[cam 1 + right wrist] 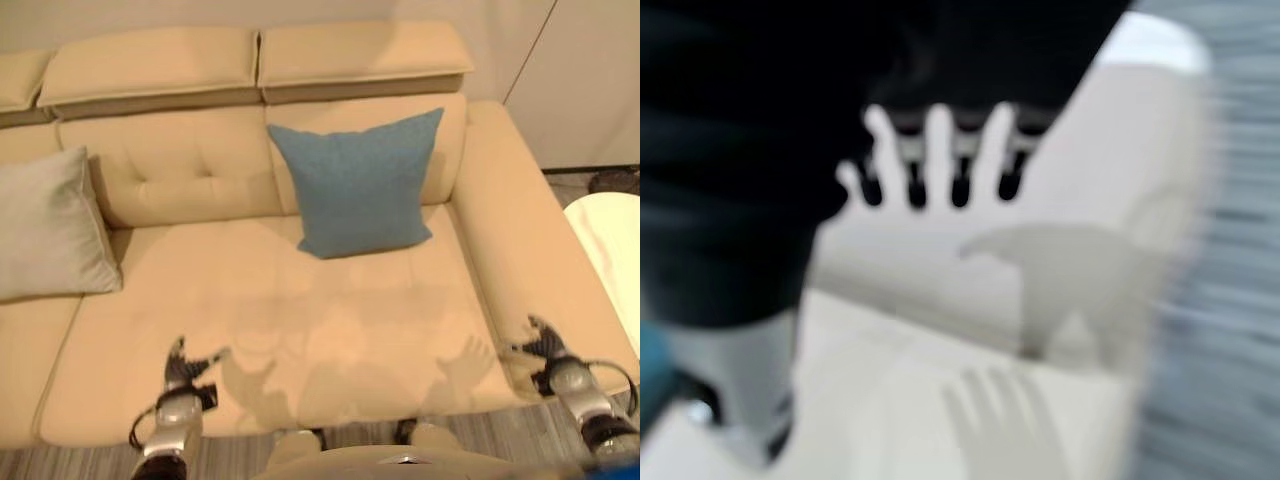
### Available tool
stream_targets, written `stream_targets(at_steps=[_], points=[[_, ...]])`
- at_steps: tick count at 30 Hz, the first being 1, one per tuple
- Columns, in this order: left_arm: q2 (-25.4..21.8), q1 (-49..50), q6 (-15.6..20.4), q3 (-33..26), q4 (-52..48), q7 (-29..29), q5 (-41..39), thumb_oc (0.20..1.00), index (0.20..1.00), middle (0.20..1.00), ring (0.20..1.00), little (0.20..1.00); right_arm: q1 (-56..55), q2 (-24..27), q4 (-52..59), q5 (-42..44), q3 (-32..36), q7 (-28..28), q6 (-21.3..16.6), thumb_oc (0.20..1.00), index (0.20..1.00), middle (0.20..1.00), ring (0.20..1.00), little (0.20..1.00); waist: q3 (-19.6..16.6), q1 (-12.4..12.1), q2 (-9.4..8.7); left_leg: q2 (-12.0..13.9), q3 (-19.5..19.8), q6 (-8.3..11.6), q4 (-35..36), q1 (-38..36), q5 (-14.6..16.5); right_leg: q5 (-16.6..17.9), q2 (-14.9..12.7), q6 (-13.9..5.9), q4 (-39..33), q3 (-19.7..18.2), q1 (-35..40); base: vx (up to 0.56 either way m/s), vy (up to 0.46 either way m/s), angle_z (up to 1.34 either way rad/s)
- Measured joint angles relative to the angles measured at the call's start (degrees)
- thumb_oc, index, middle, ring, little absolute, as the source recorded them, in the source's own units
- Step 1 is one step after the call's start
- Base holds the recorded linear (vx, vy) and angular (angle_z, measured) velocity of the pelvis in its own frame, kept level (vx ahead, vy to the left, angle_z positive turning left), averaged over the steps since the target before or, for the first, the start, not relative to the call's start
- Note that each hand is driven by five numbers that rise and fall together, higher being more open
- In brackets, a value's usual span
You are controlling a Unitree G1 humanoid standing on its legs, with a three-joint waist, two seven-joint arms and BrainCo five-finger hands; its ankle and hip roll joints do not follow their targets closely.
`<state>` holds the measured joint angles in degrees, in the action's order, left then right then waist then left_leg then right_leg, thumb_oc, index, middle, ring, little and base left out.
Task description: Pick up all the scattered cushions and arrange them neatly on the sofa.
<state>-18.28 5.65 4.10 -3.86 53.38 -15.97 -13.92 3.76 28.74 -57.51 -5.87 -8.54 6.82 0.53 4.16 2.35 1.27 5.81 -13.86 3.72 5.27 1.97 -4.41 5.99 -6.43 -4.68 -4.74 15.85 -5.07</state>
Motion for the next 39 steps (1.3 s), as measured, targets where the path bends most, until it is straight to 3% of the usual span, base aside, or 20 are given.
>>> stream_targets(at_steps=[3,5,16,20,22,24,26,28,29,30,31,32,33,34,35,36,37,38,39], points=[[2.47,-1.28,-2.06,4.01,17.44,1.73,2.86,1.0,1.0,1.0,1.0,1.0,-1.99,-3.97,-13.38,-0.52,0.9,-0.77,0.26,1.0,1.0,1.0,1.0,1.0,-3.93,0.28,0.8,0.29,-1.32,0.09,0.06,-2.48,1.23,-0.22,0.28,0.09,-0.43,-0.83,1.74,-0.05,-0.037,-0.18],[4.47,-0.73,-3.99,5.42,21.92,2.58,5.86,1.0,1.0,1.0,1.0,1.0,-4.19,-5.24,-17.01,-0.51,1.33,-1.44,0.74,1.0,1.0,1.0,1.0,1.0,-4.7,0.66,1.46,0.27,-1.51,0.06,0.29,-2.8,1.84,-0.24,0.16,0.13,0.06,-0.9,2.02,-0.04,-0.037,-0.1],[5.05,-0.98,-4.92,8.41,19.86,5.06,11.33,1.0,1.0,1.0,1.0,1.0,-6.55,-6.09,-16.15,-1.12,1.11,-2.04,1.0,1.0,1.0,1.0,1.0,1.0,-4.74,1.31,1.2,1.57,-1.35,0.22,0.12,-3.62,1.67,-0.56,1.21,0.93,2.48,-1.13,1.72,-0.05,-0.065,-0.01],[4.26,-1.14,-5.02,8.65,19.9,5.35,11.38,1.0,1.0,1.0,1.0,1.0,-8.04,-8.54,-15.97,-0.96,-0.26,-2.18,0.93,1.0,1.0,1.0,1.0,1.0,-2.37,1.15,0.64,4.51,-0.08,1.01,-4.67,-0.32,1.42,-4.4,2.91,2.66,8.9,-0.64,-0.61,-0.25,-0.129,0.21],[3.89,-3.09,-4.98,10.06,19.68,5.68,11.4,1.0,1.0,1.0,1.0,1.0,-7.85,-8.98,-16.1,-0.96,-1.19,-2.14,0.96,1.0,1.0,1.0,1.0,1.0,-0.31,1.2,-0.78,5.68,0.21,1.25,-6.43,1.68,1.93,-6.72,3.0,3.69,11.96,-0.2,-2.49,-0.05,-0.022,0.4],[4.19,-3.76,-5.01,10.19,19.84,5.85,11.37,1.0,1.0,1.0,1.0,1.0,-7.03,-9.0,-16.07,-0.95,-1.03,-1.99,0.95,1.0,1.0,1.0,1.0,1.0,1.03,1.29,-1.01,6.13,-0.14,2.55,-5.5,2.09,3.31,-7.02,3.59,3.62,11.38,0.22,-2.99,0.0,0.0,0.23],[4.14,-4.0,-5.02,10.09,19.83,6.06,11.39,1.0,1.0,1.0,1.0,1.0,-6.48,-8.76,-16.08,-0.95,-1.0,-1.94,0.94,1.0,1.0,1.0,1.0,1.0,1.38,1.35,-1.08,6.2,-1.31,2.45,-6.22,1.9,3.88,-7.0,3.53,3.64,10.93,0.33,-2.99,-0.14,-0.041,0.06],[4.64,-3.95,-4.99,10.13,19.82,6.11,11.39,1.0,1.0,1.0,1.0,1.0,-6.18,-7.95,-16.05,-0.96,-1.02,-1.93,0.87,1.0,1.0,1.0,1.0,1.0,1.65,1.22,0.08,6.96,-1.21,2.09,-6.74,1.71,4.2,-6.99,3.99,3.61,10.96,0.46,-2.21,-0.28,-0.083,-0.01],[4.02,-4.43,-4.9,11.12,19.96,6.2,11.48,1.0,1.0,1.0,1.0,1.0,-6.37,-7.81,-15.39,-0.91,-2.45,-1.92,0.76,1.0,1.0,1.0,1.0,1.0,1.2,1.67,-0.89,5.41,0.02,6.9,-10.7,3.09,3.26,-5.29,2.5,8.87,10.1,2.34,-2.76,0.0,0.0,0.17],[4.5,-6.26,-5.16,11.07,20.64,6.11,11.74,1.0,1.0,1.0,1.0,1.0,-5.93,-7.89,-15.83,-0.91,-3.14,-1.75,0.27,1.0,1.0,1.0,1.0,1.0,2.02,2.09,-1.3,4.16,2.34,6.03,-21.51,6.7,5.52,-4.72,1.43,8.57,8.78,3.39,-1.88,0.0,0.0,0.11],[4.08,-6.72,-5.08,10.15,20.15,5.88,12.2,1.0,1.0,1.0,1.0,1.0,-5.88,-8.46,-16.06,-0.92,-3.3,-1.67,0.21,1.0,1.0,1.0,1.0,1.0,1.98,1.32,-3.06,2.77,1.26,3.43,-26.49,7.54,8.38,-4.05,-0.46,8.11,7.76,3.29,-1.53,-0.16,0.129,-0.04],[3.66,-6.64,-4.81,10.08,19.9,6.08,12.73,1.0,1.0,1.0,1.0,1.0,-5.83,-8.66,-15.98,-0.91,-3.77,-1.68,0.17,1.0,1.0,1.0,1.0,1.0,2.03,1.49,-3.65,1.94,0.49,2.67,-27.43,6.59,9.47,-4.15,-1.03,7.05,7.27,2.28,-0.69,-0.38,0.396,-0.2],[4.4,-7.15,-4.97,10.01,20.09,6.22,12.8,1.0,1.0,1.0,1.0,1.0,-6.53,-8.35,-15.74,-0.92,-3.45,-1.62,0.22,1.0,1.0,1.0,1.0,1.0,1.65,2.88,-3.21,1.51,0.61,3.84,-32.12,5.29,13.06,-1.65,-1.57,7.92,6.78,3.14,-1.11,-0.49,0.525,-0.36],[6.34,-7.59,-5.58,8.92,20.18,6.17,12.75,1.0,1.0,1.0,1.0,1.0,-7.31,-7.89,-13.51,-1.02,0.14,-1.64,0.14,1.0,1.0,1.0,1.0,1.0,0.99,4.44,-2.12,-1.74,2.83,4.52,-36.25,4.35,16.39,0.28,-2.23,5.13,8.18,1.7,-2.16,-0.41,0.477,-0.2],[7.81,-8.29,-5.65,8.82,19.72,6.18,12.71,1.0,1.0,1.0,1.0,1.0,-7.88,-7.75,-12.03,-1.01,2.81,-1.46,-0.25,1.0,1.0,1.0,1.0,1.0,0.79,5.77,-1.25,-4.44,4.33,2.73,-32.67,2.82,17.83,0.69,-3.55,3.51,10.54,1.18,-4.76,-0.26,0.266,-0.13],[8.23,-10.31,-4.06,12.07,17.08,6.28,12.83,1.0,1.0,1.0,1.0,1.0,-6.55,-7.88,-13.45,-1.02,3.47,-1.67,0.76,1.0,1.0,1.0,1.0,1.0,0.68,7.68,-1.25,-7.61,3.81,-4.55,-16.69,-2.21,17.0,1.65,-4.8,2.34,11.5,0.36,-7.74,-0.22,0.188,-0.09],[7.21,-12.42,-2.96,12.28,16.37,6.25,12.82,1.0,1.0,1.0,1.0,1.0,-5.45,-9.71,-14.7,-1.09,1.96,-1.84,1.74,1.0,1.0,1.0,1.0,1.0,1.67,7.04,-3.92,-10.61,3.03,-6.49,-10.39,-4.91,13.16,3.79,-6.32,0.21,10.86,-1.57,-9.04,-0.22,0.184,-0.3],[5.77,-12.32,-3.14,12.32,16.6,6.25,12.81,1.0,1.0,1.0,1.0,1.0,-5.24,-11.88,-14.91,-1.14,-0.1,-2.0,1.71,1.0,1.0,1.0,1.0,1.0,1.79,6.59,-5.21,-11.29,2.16,-7.85,-8.74,-4.97,11.93,7.12,-6.76,-7.2,6.45,-2.47,-8.51,-0.25,0.189,-0.6],[4.6,-11.46,-3.45,12.3,17.62,6.14,12.81,1.0,1.0,1.0,1.0,1.0,-4.98,-12.92,-14.72,-1.3,-2.67,-2.04,1.47,1.0,1.0,1.0,1.0,1.0,1.59,5.72,-5.9,-11.27,0.83,-9.08,-7.94,-4.71,10.79,5.39,-6.64,-9.29,5.4,-2.4,-8.11,-0.32,0.221,-0.56]])
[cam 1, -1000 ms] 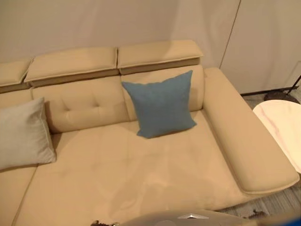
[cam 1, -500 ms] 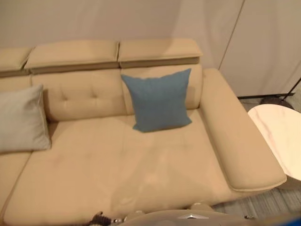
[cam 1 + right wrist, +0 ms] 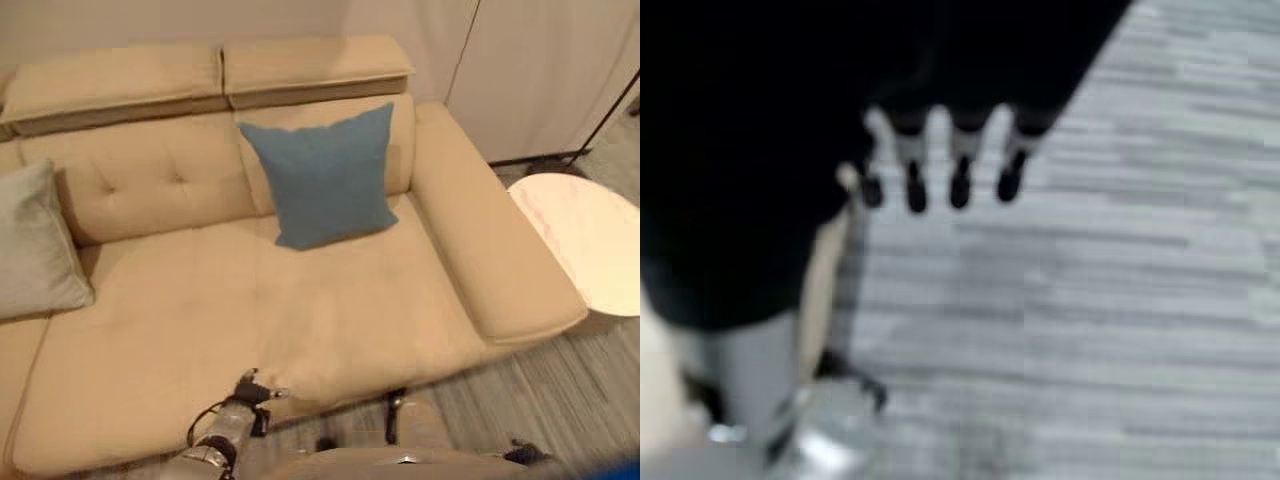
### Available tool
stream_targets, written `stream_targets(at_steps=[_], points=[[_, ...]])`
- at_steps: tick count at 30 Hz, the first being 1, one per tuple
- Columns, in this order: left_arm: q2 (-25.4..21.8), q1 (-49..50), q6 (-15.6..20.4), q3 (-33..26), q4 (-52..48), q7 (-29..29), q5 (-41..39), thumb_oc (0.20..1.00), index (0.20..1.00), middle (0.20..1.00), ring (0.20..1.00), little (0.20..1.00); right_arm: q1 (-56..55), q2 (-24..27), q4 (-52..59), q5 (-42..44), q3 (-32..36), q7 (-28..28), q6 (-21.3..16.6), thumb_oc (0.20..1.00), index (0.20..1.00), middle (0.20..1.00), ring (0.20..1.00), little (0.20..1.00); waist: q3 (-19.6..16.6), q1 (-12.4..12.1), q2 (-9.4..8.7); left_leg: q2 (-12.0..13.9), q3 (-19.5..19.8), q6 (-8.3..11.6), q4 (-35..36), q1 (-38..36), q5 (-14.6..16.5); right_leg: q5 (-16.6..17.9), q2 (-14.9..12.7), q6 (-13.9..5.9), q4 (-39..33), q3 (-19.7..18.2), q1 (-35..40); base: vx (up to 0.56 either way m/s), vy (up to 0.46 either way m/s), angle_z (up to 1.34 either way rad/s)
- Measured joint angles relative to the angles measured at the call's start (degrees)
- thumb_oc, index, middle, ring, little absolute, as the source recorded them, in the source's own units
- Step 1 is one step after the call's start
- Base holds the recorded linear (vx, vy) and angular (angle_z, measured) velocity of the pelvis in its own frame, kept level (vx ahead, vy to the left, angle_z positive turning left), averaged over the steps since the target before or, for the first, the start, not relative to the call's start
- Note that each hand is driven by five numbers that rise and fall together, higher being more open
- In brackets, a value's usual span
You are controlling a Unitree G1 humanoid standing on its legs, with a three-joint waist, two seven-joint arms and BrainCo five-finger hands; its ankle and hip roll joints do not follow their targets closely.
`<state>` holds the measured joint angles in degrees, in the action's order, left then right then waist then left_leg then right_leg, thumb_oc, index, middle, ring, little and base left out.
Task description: Pick up all the scattered cushions and arrange them neatly on the sofa.
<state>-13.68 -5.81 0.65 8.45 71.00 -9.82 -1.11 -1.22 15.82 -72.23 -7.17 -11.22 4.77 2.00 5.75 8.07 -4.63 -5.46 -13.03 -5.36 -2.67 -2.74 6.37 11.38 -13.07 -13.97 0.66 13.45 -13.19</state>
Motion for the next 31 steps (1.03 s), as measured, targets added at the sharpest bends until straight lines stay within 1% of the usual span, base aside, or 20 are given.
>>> stream_targets(at_steps=[1,2,3,4,5,6,7,8,9,10,11,12,13,16,17,19,20,23,26,31], points=[[-0.68,1.43,-0.28,-0.04,0.42,0.01,0.01,1.0,1.0,1.0,1.0,1.0,1.2,-0.02,-0.05,-0.46,-1.96,-0.04,-0.07,1.0,1.0,1.0,1.0,1.0,0.11,-0.12,0.09,-0.06,-0.89,-1.07,0.29,0.74,-0.85,0.14,-0.64,-0.35,0.08,-0.4,-0.22,-0.35,0.192,-0.37],[-0.94,2.15,-0.43,-1.21,2.49,0.03,0.14,1.0,1.0,1.0,1.0,1.0,2.42,-0.02,-0.51,-0.52,-2.17,-0.1,-0.11,1.0,1.0,1.0,1.0,1.0,0.69,-0.25,0.81,-0.17,-1.22,-2.97,0.28,1.92,-2.06,0.74,-1.17,-1.01,3.08,-4.95,-0.68,-0.36,0.174,-0.23],[-1.35,2.79,-0.63,-1.8,2.72,0.07,0.22,1.0,1.0,1.0,1.0,1.0,3.44,0.08,-1.67,-0.54,-1.58,-0.14,-0.1,1.0,1.0,1.0,1.0,1.0,2.75,-1.62,1.89,0.18,-2.15,-3.94,0.96,1.53,-3.14,-2.09,-0.54,-0.67,13.04,-10.0,-1.38,-0.32,0.119,-0.08],[-2.1,4.05,-0.83,-1.89,2.7,0.07,0.53,1.0,1.0,1.0,1.0,1.0,3.6,0.02,-2.15,-0.55,-1.05,-0.15,-0.23,1.0,1.0,1.0,1.0,1.0,3.1,-3.25,2.57,0.46,-2.55,-4.26,1.94,2.04,-4.43,-7.62,-0.14,-0.29,22.89,-9.4,-0.37,-0.26,0.073,-0.28],[-3.18,4.66,-0.99,-1.94,2.41,0.03,0.53,1.0,1.0,1.0,1.0,1.0,3.85,-0.02,-2.98,-0.58,-0.99,-0.2,-0.52,1.0,1.0,1.0,1.0,1.0,3.04,-4.78,2.8,0.69,-3.23,-4.39,2.94,2.68,-5.34,-12.2,0.14,0.15,29.06,-7.64,1.15,-0.22,-0.04,-0.25],[-3.93,4.99,-1.18,-2.11,2.42,0.0,0.52,1.0,1.0,1.0,1.0,1.0,4.01,-0.02,-3.56,-0.94,-0.58,-0.2,-0.48,1.0,1.0,1.0,1.0,1.0,2.93,-5.78,2.96,0.74,-3.15,-3.56,3.5,3.07,-5.98,-15.67,0.64,0.36,32.27,-7.1,2.06,-0.12,-0.095,-0.26],[-5.02,5.85,-1.5,-1.99,2.47,0.07,0.5,1.0,1.0,1.0,1.0,1.0,4.3,-0.1,-3.0,-0.96,-0.48,-0.26,-0.41,1.0,1.0,1.0,1.0,1.0,2.43,-6.34,2.63,0.89,-4.33,-1.41,4.84,3.82,-7.62,-18.75,0.9,0.25,31.11,-6.13,5.59,-0.09,-0.164,-0.51],[-5.42,7.36,-1.61,-2.96,2.36,-0.02,0.47,1.0,1.0,1.0,1.0,1.0,3.43,-0.68,-2.67,-0.97,-0.51,-0.22,-0.39,1.0,1.0,1.0,1.0,1.0,0.57,-8.92,1.47,0.85,-5.08,1.45,6.54,4.76,-7.81,-20.51,1.34,0.88,18.61,-0.45,11.67,-0.03,-0.126,-0.32],[-6.22,7.21,-1.76,-4.27,2.38,-0.01,0.46,1.0,1.0,1.0,1.0,1.0,2.05,-2.21,-2.46,-0.98,-0.76,-0.23,-0.38,1.0,1.0,1.0,1.0,1.0,-2.17,-8.03,-1.79,0.73,-6.95,9.6,5.36,7.14,-2.77,-21.64,4.21,4.01,5.47,1.84,16.75,-0.04,-0.148,-0.12],[-6.16,5.83,-1.75,-5.22,2.46,0.06,0.42,1.0,1.0,1.0,1.0,1.0,2.84,-3.38,-2.52,-1.0,-0.64,-0.09,-0.39,1.0,1.0,1.0,1.0,1.0,-2.13,-6.96,-4.94,1.66,-5.69,3.98,-5.35,10.6,-1.69,-18.68,3.01,9.68,0.49,1.16,18.01,-0.04,-0.145,-0.26],[-2.31,7.91,-1.67,-5.11,2.74,0.77,0.4,1.0,1.0,1.0,1.0,1.0,1.91,-1.33,-0.06,-0.97,-2.02,0.07,-0.47,1.0,1.0,1.0,1.0,1.0,-4.37,-6.17,-0.83,9.28,-0.17,7.83,-5.78,6.44,0.0,-16.62,5.94,7.86,-0.35,-1.19,18.36,-0.03,-0.129,-0.35],[-1.74,7.75,-1.51,-4.82,2.69,0.87,0.39,1.0,1.0,1.0,1.0,1.0,1.31,-1.07,-0.18,-0.96,-1.97,-0.15,-0.44,1.0,1.0,1.0,1.0,1.0,-4.59,-5.73,-0.47,9.25,-0.24,8.63,-3.18,5.23,-1.34,-17.13,6.25,7.18,-0.35,-1.33,18.26,-0.02,-0.094,-0.5],[-1.52,6.68,-1.0,-3.21,2.22,1.19,0.44,1.0,1.0,1.0,1.0,1.0,0.73,-1.22,-1.38,-0.96,-1.91,-0.08,-0.43,1.0,1.0,1.0,1.0,1.0,-4.81,-5.56,-0.7,8.67,-0.49,8.5,0.04,4.72,-3.06,-16.79,6.38,7.05,-0.2,-1.61,17.38,0.0,-0.047,0.15],[-1.34,5.14,-1.19,-1.66,2.23,1.26,0.45,1.0,1.0,1.0,1.0,1.0,0.02,-1.07,-2.94,-0.96,-1.54,-0.21,0.28,1.0,1.0,1.0,1.0,1.0,-5.11,-4.59,-0.01,8.43,-0.71,8.75,4.77,4.62,-3.47,-16.45,6.61,7.56,-1.06,-1.61,16.0,-0.01,-0.037,0.22],[-1.19,5.38,-1.43,-1.63,2.25,1.31,0.46,1.0,1.0,1.0,1.0,1.0,-0.34,-0.85,-3.0,-0.96,-0.72,-0.19,0.26,1.0,1.0,1.0,1.0,1.0,-4.83,-4.4,0.69,8.69,-0.7,8.63,5.81,3.72,-5.0,-15.67,7.07,8.07,-1.26,-1.5,15.89,0.0,-0.048,0.15],[-0.37,6.67,-1.57,-1.63,2.29,1.34,0.47,1.0,1.0,1.0,1.0,1.0,-0.85,0.1,-3.0,-0.96,-0.74,-0.24,0.27,1.0,1.0,1.0,1.0,1.0,-4.82,-4.43,2.83,9.61,-0.67,7.77,6.19,3.52,-7.81,-15.37,7.99,7.95,-1.16,-1.58,16.26,0.01,-0.013,-0.04],[0.11,7.96,-1.66,-1.36,2.33,1.57,0.48,1.0,1.0,1.0,1.0,1.0,-1.21,0.75,-2.99,-0.96,-0.73,-0.25,0.26,1.0,1.0,1.0,1.0,1.0,-5.33,-4.33,3.76,9.66,-0.72,7.77,6.39,3.11,-7.9,-15.45,8.09,8.06,-1.3,-1.61,16.7,0.01,-0.015,-0.07],[0.06,8.52,-1.62,-1.27,2.31,2.37,0.48,1.0,1.0,1.0,1.0,1.0,-1.3,1.04,-2.89,-0.97,-0.75,-0.26,0.17,1.0,1.0,1.0,1.0,1.0,-5.89,-4.46,4.99,9.95,-0.76,7.8,6.56,2.25,-8.54,-15.9,8.42,8.8,-0.92,-1.62,16.91,0.0,0.0,0.0],[0.07,8.98,-1.62,-1.11,2.31,2.43,0.5,1.0,1.0,1.0,1.0,1.0,-1.45,0.88,-2.87,-0.97,-0.81,-0.27,0.09,1.0,1.0,1.0,1.0,1.0,-6.05,-4.35,4.68,10.19,-0.76,7.18,6.58,1.35,-9.83,-16.5,8.75,9.22,-0.72,-1.62,17.69,0.0,0.0,0.0],[0.05,8.14,-1.58,0.02,2.28,2.45,0.53,1.0,1.0,1.0,1.0,1.0,-1.31,0.89,-2.87,-0.98,-0.76,-0.26,0.09,1.0,1.0,1.0,1.0,1.0,-5.43,-4.22,3.88,10.27,-0.69,7.02,6.59,1.2,-10.1,-16.5,9.02,9.5,-0.63,-1.54,17.99,0.0,0.0,0.0]])
